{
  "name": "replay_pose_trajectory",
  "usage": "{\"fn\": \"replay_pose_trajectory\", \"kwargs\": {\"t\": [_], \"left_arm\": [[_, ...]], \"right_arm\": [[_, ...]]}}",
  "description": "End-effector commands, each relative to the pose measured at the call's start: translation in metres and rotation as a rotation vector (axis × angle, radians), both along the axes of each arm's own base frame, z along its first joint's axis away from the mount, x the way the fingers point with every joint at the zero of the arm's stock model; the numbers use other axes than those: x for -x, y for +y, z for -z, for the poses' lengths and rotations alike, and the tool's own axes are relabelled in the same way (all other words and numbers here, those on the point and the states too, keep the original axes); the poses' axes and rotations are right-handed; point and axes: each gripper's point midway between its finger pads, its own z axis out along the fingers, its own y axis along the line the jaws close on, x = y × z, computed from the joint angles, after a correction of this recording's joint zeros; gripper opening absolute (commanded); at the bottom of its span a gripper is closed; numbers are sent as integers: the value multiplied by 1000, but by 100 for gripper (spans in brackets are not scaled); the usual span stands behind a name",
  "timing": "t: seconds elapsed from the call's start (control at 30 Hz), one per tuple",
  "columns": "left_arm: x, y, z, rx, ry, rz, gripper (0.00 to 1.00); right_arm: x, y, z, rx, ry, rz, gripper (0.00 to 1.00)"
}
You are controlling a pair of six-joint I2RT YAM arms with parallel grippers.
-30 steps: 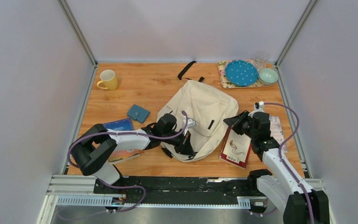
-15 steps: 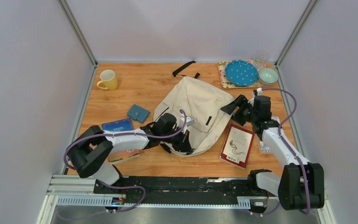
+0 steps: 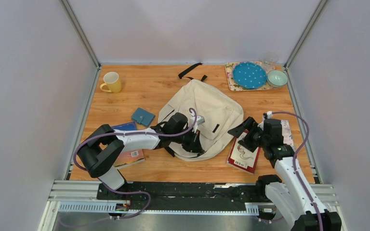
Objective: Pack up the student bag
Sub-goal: Unzip the student bag at the center of the board.
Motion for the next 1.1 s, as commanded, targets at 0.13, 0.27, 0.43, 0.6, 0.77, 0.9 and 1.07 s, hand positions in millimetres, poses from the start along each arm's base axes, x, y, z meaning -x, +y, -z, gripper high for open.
{"fn": "replay_pose_trajectory", "kwargs": {"t": [0.13,0.27,0.43,0.6,0.77,0.9,1.07], "left_arm": [[2,-23,-25,63,-17,69,0],[4,-24,-26,58,-19,85,0],[7,-22,-26,58,-20,91,0],[13,-22,-31,77,-29,129,0],[21,-22,-39,113,-50,180,0],[25,-20,-41,122,-63,196,0],[26,-15,-35,94,-63,189,0]], "right_arm": [[19,52,20,-100,127,-50,84],[14,67,29,-141,156,-16,83],[12,71,47,-142,219,22,82],[9,76,57,-129,252,0,78],[4,79,67,-89,275,-19,64],[-2,81,64,-86,256,-31,33],[-8,76,59,-44,224,-25,0]]}}
